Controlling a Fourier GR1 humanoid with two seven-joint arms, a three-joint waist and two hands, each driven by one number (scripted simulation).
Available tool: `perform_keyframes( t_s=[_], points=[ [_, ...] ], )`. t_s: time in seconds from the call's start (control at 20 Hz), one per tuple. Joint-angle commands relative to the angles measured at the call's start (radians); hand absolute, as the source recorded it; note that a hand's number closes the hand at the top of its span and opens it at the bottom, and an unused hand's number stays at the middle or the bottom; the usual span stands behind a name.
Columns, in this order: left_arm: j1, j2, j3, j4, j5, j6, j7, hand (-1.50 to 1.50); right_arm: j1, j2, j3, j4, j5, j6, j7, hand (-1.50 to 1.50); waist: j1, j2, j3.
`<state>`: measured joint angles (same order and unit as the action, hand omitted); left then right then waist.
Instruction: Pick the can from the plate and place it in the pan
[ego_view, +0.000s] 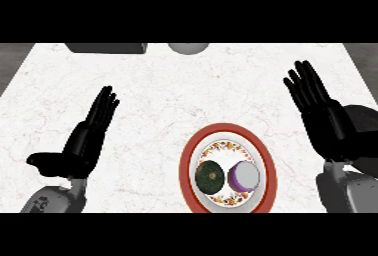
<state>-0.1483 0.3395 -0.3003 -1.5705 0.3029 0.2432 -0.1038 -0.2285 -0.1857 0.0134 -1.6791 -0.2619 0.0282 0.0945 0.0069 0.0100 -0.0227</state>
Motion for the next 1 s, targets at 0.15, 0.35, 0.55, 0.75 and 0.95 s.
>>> perform_keyframes(
  t_s=[0.15, 0.35, 0.55, 0.75, 0.95],
  points=[
    [-0.024, 0.060, 0.105, 0.065, -0.040, 0.049, 0.027, 0.00, 0.098, -0.054, 0.111, 0.096, 0.001, 0.243, -0.095, 1.50, 0.001, -0.008, 0.024],
    [-0.045, 0.087, 0.151, 0.123, -0.019, 0.050, 0.074, 0.00, 0.213, -0.131, 0.157, 0.085, 0.296, 0.132, -0.240, 1.50, -0.033, -0.013, 0.023],
    [-0.014, 0.081, 0.159, 0.131, -0.017, 0.060, 0.079, 0.00, 0.355, -0.170, 0.050, -0.020, 0.387, -0.015, -0.435, -1.50, -0.057, -0.020, 0.023],
    [-0.011, 0.074, 0.132, 0.050, -0.031, 0.067, 0.134, 0.00, 0.524, -0.250, 0.006, -0.148, 0.445, -0.023, -0.511, -1.50, -0.034, -0.019, 0.023],
    [-0.069, 0.070, 0.151, 0.112, -0.040, 0.052, 0.125, 0.00, 0.509, -0.438, -0.082, -0.332, 0.381, 0.147, -0.266, -1.50, -0.032, -0.015, 0.021]
  ],
)
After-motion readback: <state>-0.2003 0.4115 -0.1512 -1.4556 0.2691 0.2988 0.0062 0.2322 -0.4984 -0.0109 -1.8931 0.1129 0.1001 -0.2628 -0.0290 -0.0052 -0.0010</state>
